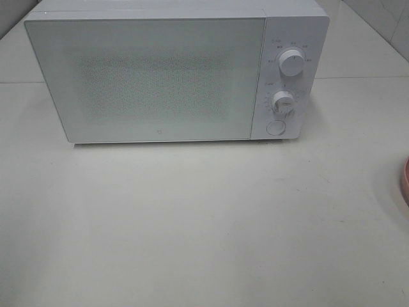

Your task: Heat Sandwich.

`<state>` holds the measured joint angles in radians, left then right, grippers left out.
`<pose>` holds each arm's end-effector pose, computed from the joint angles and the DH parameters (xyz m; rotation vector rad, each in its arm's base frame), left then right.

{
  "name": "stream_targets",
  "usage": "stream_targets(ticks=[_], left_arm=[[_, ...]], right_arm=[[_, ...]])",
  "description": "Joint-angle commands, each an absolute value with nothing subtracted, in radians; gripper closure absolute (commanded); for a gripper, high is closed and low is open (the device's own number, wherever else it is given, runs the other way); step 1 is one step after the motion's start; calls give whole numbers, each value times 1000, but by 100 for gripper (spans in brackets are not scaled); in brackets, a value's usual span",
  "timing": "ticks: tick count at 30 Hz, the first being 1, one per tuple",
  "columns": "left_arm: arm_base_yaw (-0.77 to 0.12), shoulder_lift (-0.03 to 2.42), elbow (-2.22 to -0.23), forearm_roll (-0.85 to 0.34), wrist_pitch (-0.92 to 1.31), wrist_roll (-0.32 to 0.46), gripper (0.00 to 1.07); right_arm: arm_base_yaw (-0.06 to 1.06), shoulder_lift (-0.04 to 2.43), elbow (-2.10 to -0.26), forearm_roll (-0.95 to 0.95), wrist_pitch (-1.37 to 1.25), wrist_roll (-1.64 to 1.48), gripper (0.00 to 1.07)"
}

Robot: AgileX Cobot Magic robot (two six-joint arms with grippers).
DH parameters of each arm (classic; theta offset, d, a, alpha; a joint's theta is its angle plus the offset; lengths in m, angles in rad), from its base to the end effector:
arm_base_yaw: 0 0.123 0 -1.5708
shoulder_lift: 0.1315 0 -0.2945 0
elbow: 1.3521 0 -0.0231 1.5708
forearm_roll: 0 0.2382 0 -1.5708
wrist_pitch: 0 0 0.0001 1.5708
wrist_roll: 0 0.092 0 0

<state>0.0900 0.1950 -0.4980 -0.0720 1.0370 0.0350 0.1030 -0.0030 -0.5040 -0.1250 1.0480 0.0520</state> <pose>0.0063 -0.0052 0.2741 -0.0673 2.2141 -0.0198 -0.0242 -0.0125 0.2733 -0.0462 2.0182 -0.0508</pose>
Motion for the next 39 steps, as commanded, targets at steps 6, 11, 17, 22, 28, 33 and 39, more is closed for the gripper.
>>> stream_targets(ticks=[6, 11, 17, 22, 28, 33, 39], left_arm=[[94, -36, -496, -71, 1034, 34, 5], [84, -34, -496, -73, 1035, 34, 5], [85, -34, -496, -71, 1035, 35, 5], [85, -33, -496, -72, 1035, 35, 5], [85, -33, -496, -72, 1035, 35, 5], [85, -33, -496, -72, 1035, 35, 5], [85, -33, -496, -72, 1035, 35, 5]], right_arm=[[99, -29, -501, -129, 1039, 56, 31], [99, -29, -501, -129, 1039, 56, 31], [99, -29, -501, -129, 1039, 56, 31], [99, -29, -501, -129, 1039, 56, 31], [99, -29, -501, -129, 1039, 56, 31], [99, -29, -501, -129, 1039, 56, 31], [99, -29, -501, -129, 1039, 56, 31]])
